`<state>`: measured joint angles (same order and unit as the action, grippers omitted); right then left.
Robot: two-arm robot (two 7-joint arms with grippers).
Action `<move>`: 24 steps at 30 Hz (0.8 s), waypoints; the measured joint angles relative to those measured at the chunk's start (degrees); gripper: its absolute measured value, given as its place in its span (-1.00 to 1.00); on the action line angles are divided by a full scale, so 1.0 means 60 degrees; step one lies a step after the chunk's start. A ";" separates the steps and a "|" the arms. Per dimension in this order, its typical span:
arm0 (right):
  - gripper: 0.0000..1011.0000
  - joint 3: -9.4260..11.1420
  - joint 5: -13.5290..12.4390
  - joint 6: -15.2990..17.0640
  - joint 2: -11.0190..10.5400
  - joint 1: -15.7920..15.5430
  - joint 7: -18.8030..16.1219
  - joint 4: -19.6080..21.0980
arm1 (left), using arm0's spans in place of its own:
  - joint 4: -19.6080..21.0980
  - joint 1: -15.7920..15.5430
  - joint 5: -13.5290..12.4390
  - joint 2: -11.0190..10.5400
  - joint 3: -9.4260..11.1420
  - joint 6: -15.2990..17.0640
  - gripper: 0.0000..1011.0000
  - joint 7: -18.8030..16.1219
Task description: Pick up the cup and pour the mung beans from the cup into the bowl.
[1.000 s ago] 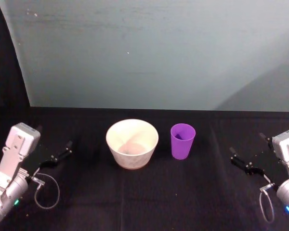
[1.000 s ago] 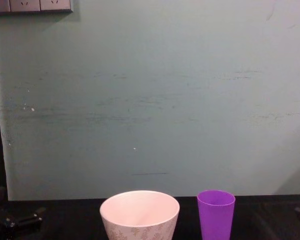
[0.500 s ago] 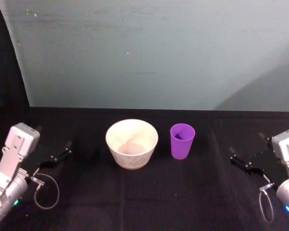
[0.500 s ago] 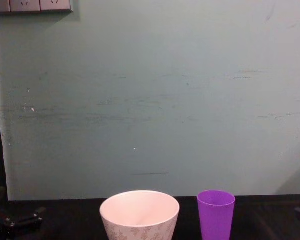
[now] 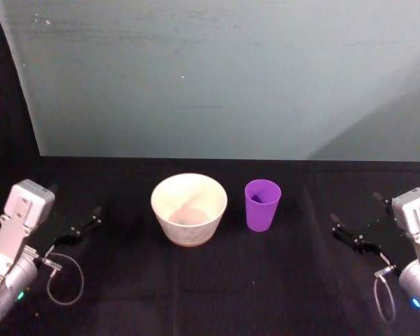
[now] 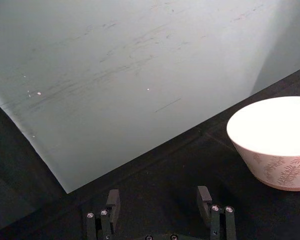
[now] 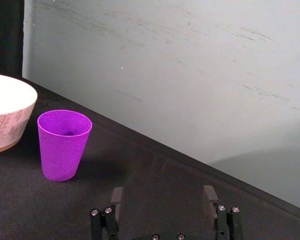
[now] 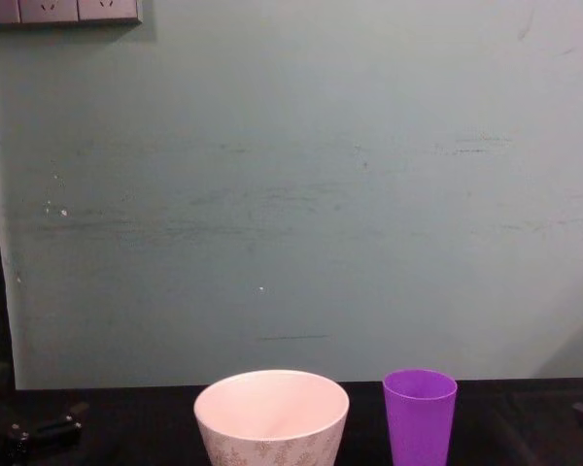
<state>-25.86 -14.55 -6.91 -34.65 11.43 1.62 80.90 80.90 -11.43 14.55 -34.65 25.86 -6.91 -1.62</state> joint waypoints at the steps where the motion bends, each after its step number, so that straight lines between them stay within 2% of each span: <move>1: 0.98 0.0000 0.0000 0.0000 0.0000 0.0000 0.0000 0.0000 | 0.0000 0.0000 0.0000 0.0000 0.0000 0.0000 1.00 0.0000; 7: 0.98 -0.0106 0.0105 0.0100 0.0234 0.0143 -0.0252 -0.0130 | 0.0000 0.0000 0.0000 0.0000 0.0000 0.0000 1.00 0.0000; 16: 0.98 -0.0442 0.0232 0.0285 0.0903 0.0683 -0.1074 -0.0711 | 0.0000 0.0000 -0.0001 0.0000 0.0000 -0.0001 1.00 0.0000; 24: 0.98 -0.0570 -0.0065 0.0158 0.1586 0.1221 -0.2115 -0.1561 | 0.0000 0.0000 -0.0001 0.0000 0.0000 0.0000 1.00 0.0000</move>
<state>-29.28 -14.94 -5.96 -25.13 18.75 -11.07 71.53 80.90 -11.43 14.55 -34.65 25.86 -6.91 -1.62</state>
